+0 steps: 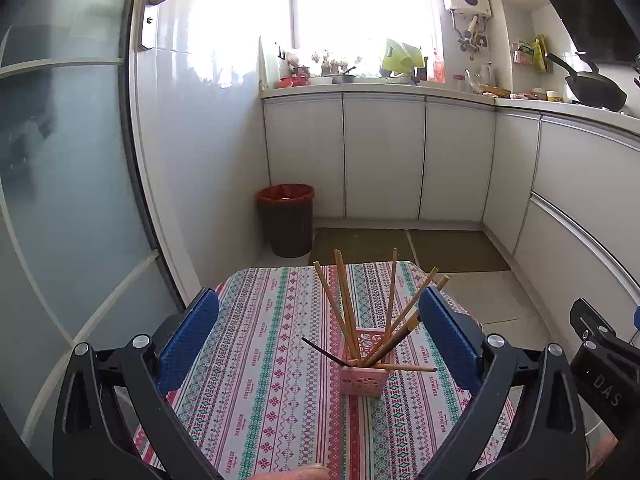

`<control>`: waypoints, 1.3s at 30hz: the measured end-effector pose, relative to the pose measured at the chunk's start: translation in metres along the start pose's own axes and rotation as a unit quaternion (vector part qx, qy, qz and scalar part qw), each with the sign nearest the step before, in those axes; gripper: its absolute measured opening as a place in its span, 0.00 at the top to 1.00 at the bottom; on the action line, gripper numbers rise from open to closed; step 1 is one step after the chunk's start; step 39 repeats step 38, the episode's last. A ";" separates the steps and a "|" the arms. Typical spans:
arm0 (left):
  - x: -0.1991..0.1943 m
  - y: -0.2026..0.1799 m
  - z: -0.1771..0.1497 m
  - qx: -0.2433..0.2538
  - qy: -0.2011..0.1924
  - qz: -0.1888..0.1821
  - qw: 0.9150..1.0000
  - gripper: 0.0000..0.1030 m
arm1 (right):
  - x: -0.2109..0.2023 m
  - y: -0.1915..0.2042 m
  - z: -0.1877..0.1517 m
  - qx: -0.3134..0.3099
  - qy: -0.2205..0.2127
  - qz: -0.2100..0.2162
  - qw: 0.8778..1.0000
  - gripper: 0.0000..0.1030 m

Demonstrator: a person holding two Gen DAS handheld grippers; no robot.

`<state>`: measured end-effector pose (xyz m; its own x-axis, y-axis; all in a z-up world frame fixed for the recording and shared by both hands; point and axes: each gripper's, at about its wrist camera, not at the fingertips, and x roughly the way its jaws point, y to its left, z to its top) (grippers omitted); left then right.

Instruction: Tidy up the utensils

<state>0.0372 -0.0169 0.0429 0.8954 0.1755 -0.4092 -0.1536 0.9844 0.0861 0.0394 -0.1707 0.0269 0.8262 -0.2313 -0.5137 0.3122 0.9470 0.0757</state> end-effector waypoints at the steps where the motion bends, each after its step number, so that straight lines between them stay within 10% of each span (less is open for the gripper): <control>1: 0.000 0.000 0.000 0.000 0.000 0.000 1.000 0.07 | 0.000 0.000 0.000 0.000 0.000 0.000 1.000 0.06; 39: 0.002 -0.001 -0.002 0.007 0.004 -0.010 1.000 0.07 | 0.002 0.001 -0.003 -0.004 0.005 0.001 1.000 0.06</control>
